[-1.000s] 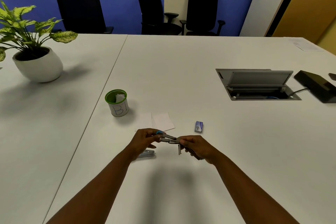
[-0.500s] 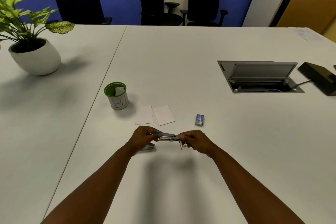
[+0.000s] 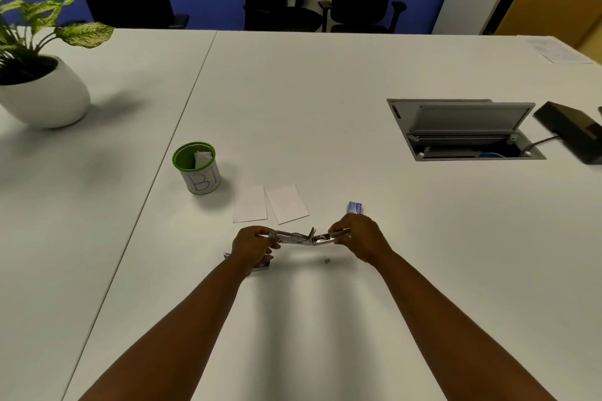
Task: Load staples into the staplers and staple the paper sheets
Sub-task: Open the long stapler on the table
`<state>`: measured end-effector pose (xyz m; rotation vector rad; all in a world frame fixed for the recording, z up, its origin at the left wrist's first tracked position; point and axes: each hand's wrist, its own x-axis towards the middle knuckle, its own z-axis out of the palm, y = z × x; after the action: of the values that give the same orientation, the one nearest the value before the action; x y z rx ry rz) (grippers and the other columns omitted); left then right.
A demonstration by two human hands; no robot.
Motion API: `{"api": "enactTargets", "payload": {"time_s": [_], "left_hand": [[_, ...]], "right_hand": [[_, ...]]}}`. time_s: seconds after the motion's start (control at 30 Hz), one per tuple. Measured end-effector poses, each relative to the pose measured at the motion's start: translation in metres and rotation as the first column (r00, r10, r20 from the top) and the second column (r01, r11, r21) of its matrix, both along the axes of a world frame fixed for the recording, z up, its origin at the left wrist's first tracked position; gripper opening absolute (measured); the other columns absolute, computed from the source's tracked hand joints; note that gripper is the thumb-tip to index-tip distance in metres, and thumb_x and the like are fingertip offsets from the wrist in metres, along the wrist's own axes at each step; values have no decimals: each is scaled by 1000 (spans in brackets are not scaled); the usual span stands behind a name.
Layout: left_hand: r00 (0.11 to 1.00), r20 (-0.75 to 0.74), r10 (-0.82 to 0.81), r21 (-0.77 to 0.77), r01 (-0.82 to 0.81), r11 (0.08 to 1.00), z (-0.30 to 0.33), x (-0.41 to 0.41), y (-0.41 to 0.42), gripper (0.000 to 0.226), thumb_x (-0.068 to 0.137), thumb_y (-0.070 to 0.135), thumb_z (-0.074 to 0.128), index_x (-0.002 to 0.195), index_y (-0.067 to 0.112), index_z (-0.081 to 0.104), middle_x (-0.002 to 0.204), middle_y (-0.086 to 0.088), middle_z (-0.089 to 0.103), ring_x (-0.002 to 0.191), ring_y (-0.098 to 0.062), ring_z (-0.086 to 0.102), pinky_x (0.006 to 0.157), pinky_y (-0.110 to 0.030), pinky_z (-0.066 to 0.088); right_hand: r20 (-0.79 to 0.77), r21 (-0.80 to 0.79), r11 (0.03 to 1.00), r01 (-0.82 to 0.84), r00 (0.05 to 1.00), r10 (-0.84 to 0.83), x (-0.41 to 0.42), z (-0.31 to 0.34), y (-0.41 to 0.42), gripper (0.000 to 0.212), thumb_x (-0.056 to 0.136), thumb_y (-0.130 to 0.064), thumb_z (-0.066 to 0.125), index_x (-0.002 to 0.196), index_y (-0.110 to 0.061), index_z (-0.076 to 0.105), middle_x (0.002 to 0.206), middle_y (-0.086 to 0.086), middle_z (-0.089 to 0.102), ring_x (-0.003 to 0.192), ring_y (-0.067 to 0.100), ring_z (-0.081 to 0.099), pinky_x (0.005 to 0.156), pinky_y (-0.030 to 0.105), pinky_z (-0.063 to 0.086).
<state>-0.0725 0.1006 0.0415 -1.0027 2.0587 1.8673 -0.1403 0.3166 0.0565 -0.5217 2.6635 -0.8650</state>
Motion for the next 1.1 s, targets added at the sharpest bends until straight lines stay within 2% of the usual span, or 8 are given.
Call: {"api": "enactTargets", "payload": {"time_s": [0.17,0.33,0.43,0.53,0.6,0.7,0.87,1.1], "left_hand": [[984,21,-177,-277,176,945,-18,-11,-1,7,78,9,69,75,15,66,69,-1,64,66,-12,53,53,-13,43],[937,156,-312,-539,345,768,-25,-19,0,12,81,20,65,92,18,69,93,-1,66,90,-21,61,69,-27,47],[934,181,-308,-553,356,754,-24,-21,-2,11,80,19,65,90,21,70,94,-1,67,82,-19,61,59,-24,48],[953,150,-264,-477,303,825,-27,-21,-4,9,77,18,69,83,25,68,83,3,63,63,-10,56,42,-19,49],[959,135,-249,-471,283,836,-28,-21,-5,12,75,18,70,85,25,68,85,4,64,67,-10,57,46,-20,51],[966,115,-230,-421,257,870,-28,-20,-10,15,73,17,70,82,27,65,87,4,65,68,-6,56,36,-15,46],[970,45,-240,-573,221,789,-23,-19,-33,17,79,17,66,96,17,69,96,-4,70,89,-17,60,74,-21,41],[970,-209,-122,-778,-89,621,-1,-8,-87,26,85,5,59,111,5,62,108,-18,63,103,-32,58,86,-41,48]], "right_hand": [[-116,219,975,39,993,-14,-3,-22,-2,22,85,-18,59,102,-26,70,107,-4,67,113,20,46,85,32,34],[-76,164,982,96,994,-84,-5,-38,-2,23,86,-15,57,103,-25,69,109,-4,67,113,18,49,87,33,32],[-78,146,986,82,994,-71,-6,-40,0,22,86,-17,57,102,-26,69,108,-5,68,112,18,50,89,34,33],[-128,112,989,100,988,-85,-5,-43,3,22,84,-19,61,105,-23,68,110,-5,68,113,18,51,88,33,31],[-208,28,992,127,971,-118,-1,-42,5,18,81,-19,66,99,-19,69,103,-2,70,105,19,55,85,30,35],[-256,-11,1000,24,966,-26,7,-40,9,7,79,-20,69,85,-16,71,87,0,70,89,20,60,72,21,38],[-38,116,983,-142,988,148,15,-44,10,25,82,-31,65,105,-21,69,116,-5,63,114,10,51,87,19,36],[-78,226,952,-204,971,227,19,-45,-3,23,90,-27,54,108,-22,68,116,-6,63,112,10,54,86,18,38]]}}
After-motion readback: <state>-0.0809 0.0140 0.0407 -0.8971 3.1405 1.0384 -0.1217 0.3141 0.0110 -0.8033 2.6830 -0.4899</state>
